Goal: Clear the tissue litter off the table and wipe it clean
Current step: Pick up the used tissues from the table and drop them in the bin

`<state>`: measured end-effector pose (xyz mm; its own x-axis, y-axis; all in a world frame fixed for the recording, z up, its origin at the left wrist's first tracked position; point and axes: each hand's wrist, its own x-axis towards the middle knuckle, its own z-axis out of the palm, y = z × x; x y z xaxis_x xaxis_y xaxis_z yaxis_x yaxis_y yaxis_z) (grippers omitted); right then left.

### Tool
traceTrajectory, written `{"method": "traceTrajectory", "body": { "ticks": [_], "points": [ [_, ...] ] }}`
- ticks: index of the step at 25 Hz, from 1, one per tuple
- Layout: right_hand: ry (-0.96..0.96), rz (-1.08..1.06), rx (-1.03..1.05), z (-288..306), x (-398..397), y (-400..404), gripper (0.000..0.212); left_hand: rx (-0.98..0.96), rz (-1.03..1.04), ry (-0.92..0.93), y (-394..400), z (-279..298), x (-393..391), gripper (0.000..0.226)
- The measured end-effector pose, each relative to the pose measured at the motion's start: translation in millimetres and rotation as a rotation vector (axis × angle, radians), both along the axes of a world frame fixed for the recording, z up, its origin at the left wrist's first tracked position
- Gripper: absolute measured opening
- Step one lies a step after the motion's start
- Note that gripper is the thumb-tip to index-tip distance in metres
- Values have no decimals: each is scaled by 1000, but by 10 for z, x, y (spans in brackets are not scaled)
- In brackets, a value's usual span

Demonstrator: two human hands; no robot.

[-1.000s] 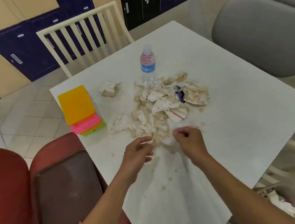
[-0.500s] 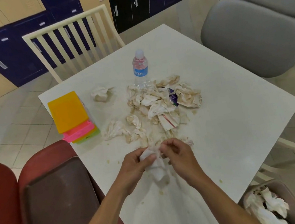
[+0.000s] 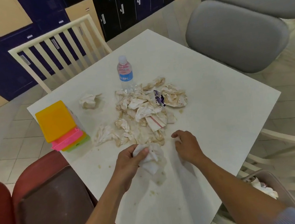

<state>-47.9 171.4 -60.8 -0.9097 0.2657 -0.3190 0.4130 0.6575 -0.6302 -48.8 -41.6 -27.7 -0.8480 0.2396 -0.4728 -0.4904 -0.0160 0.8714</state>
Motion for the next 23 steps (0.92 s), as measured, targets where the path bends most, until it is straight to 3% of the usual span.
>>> {"method": "traceTrajectory", "body": {
  "ticks": [7, 13, 18, 21, 23],
  "points": [
    [159, -362, -440, 512, 380, 589, 21, -1, -27, 52, 607, 194, 213, 9],
    [196, -597, -503, 543, 1210, 1465, 14, -2, -151, 68, 1357, 254, 579, 13],
    [30, -701, -379, 180, 2137, 2131, 11, -20, -216, 53, 2007, 233, 987, 16],
    [-135, -645, -372, -69, 2541, 2329, 13, -78, -297, 70, 2330, 95, 1229, 20],
    [-230, -569, -327, -175, 2747, 2415, 30, -158, -359, 84, 2537, -54, 1415, 17]
  ]
}}
